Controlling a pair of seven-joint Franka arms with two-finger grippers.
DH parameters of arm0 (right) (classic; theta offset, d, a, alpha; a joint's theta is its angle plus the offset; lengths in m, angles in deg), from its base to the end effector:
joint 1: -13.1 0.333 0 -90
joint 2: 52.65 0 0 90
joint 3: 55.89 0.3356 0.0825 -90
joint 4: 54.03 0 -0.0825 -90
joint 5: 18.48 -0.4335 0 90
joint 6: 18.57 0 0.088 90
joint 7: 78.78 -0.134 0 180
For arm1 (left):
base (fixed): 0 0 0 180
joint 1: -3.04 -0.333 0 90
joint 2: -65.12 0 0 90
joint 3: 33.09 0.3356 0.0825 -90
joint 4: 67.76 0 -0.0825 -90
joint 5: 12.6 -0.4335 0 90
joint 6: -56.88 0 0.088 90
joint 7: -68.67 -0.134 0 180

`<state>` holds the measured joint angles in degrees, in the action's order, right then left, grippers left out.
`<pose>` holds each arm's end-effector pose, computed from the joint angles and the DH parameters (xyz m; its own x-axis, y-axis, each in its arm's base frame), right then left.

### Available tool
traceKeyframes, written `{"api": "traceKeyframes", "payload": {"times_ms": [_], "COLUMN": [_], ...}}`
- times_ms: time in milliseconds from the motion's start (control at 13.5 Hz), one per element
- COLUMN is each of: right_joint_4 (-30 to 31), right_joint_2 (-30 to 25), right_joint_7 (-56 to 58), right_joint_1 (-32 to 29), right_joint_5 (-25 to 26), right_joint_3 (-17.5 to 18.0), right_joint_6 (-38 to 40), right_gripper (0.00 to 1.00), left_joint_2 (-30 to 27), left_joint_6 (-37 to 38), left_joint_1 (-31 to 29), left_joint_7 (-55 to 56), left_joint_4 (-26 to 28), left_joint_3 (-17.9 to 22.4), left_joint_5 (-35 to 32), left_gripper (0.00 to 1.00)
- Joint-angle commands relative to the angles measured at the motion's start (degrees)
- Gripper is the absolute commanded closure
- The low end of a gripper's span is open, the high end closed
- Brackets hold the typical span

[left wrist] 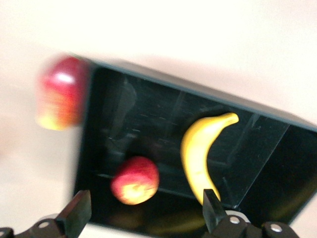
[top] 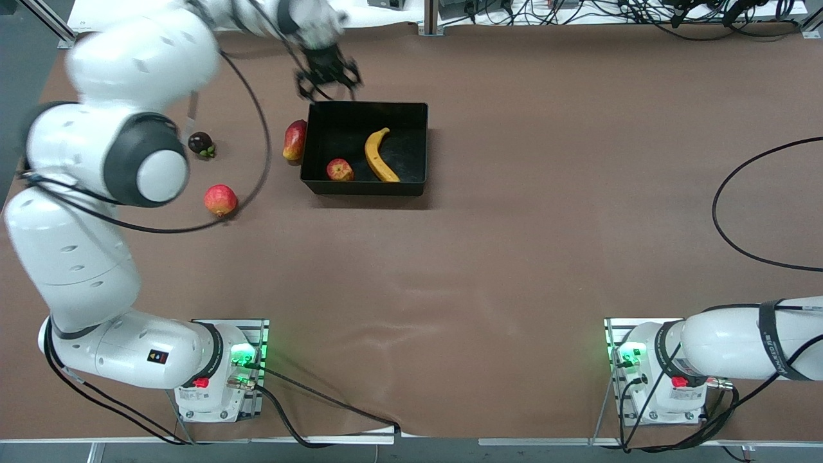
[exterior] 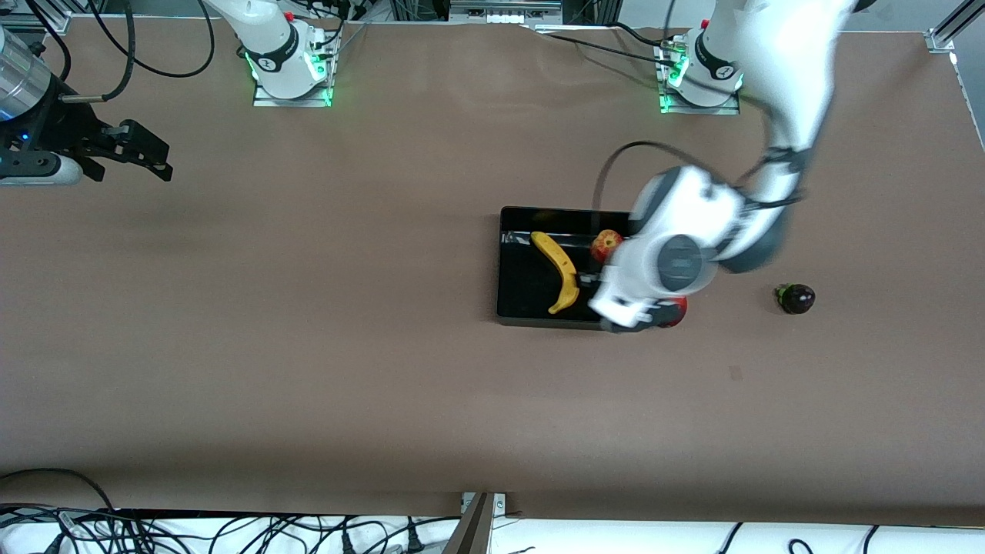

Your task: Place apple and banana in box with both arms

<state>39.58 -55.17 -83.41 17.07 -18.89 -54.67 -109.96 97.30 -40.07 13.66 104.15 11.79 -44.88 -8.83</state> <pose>0.5888 0.0547 0.6126 0.9999 0.0096 0.0047 0.0096 -0.9999 -0.0066 0.6833 -0.2646 0.3453 0.9218 0.2474 -0.2983 0.2579 -0.9662 -0.0044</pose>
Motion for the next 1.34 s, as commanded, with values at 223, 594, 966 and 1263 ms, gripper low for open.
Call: {"api": "traceKeyframes", "payload": {"times_ms": [223,594,966,1263], "right_joint_4": [-0.9,-0.9,-0.9,-0.9], "right_joint_2": [0.1,0.1,0.1,0.1], "right_joint_7": [-0.6,-0.6,-0.6,-0.6], "right_joint_1": [-0.5,-0.5,-0.5,-0.5], "right_joint_5": [-0.4,-0.4,-0.4,-0.4], "right_joint_3": [0.4,0.4,0.4,0.4], "right_joint_6": [0.8,0.9,0.9,0.9], "right_gripper": [0.0,0.0,0.0,0.0], "left_joint_2": [-5.6,-16.8,-34.8,-33.6], "left_joint_6": [18.8,17.5,-10.0,-2.5], "left_joint_1": [-6.4,-13.4,-14.2,-16.6], "left_joint_7": [-26.3,-38.7,-38.6,-35.1], "left_joint_4": [-10.6,-4.0,23.1,21.5], "left_joint_3": [0.3,3.9,7.6,7.8], "left_joint_5": [-12.7,-11.9,-11.6,-2.3], "left_gripper": [0.0,0.0,0.0,0.0]}}
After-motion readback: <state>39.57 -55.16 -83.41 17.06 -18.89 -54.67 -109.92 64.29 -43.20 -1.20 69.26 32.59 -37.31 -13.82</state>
